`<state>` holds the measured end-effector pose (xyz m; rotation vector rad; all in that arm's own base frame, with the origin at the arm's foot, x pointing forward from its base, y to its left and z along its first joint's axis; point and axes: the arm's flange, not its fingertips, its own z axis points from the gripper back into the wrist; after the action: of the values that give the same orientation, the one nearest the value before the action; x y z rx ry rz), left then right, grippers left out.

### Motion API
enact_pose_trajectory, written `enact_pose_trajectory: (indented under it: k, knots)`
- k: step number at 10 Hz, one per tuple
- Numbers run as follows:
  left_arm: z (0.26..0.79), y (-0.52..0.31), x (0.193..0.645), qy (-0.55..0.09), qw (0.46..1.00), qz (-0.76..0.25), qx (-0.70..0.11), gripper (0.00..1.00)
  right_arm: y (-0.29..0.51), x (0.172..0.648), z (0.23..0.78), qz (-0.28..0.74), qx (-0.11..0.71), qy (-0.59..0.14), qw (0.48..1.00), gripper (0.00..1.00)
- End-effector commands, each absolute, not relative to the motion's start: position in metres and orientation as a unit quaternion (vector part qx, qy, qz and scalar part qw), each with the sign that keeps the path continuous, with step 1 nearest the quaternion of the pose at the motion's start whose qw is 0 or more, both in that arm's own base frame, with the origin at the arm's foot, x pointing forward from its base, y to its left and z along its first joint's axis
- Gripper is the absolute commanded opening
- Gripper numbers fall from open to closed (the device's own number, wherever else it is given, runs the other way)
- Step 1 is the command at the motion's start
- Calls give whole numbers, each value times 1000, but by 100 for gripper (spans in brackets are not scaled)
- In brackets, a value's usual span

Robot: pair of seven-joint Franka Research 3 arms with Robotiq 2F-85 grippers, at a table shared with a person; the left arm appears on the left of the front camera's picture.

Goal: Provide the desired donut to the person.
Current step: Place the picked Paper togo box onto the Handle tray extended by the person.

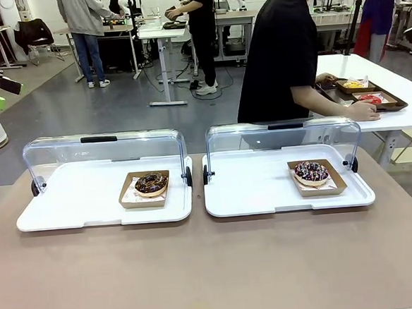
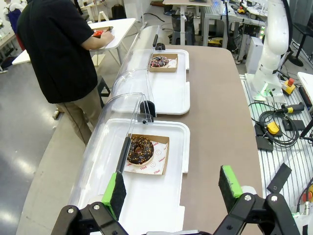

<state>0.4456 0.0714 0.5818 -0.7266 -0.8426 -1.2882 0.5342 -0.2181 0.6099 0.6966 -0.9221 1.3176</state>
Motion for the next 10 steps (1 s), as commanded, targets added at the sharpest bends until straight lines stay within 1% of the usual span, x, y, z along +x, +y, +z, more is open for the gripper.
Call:
enact_pose_trajectory:
  k: [1, 10]
  knots:
    - [584, 71, 444, -373, 661, -563, -328, 100, -217, 534, 609, 578, 306, -403, 640, 100]
    - [584, 71, 444, -373, 661, -563, -328, 100, -217, 534, 609, 578, 306, -403, 640, 100]
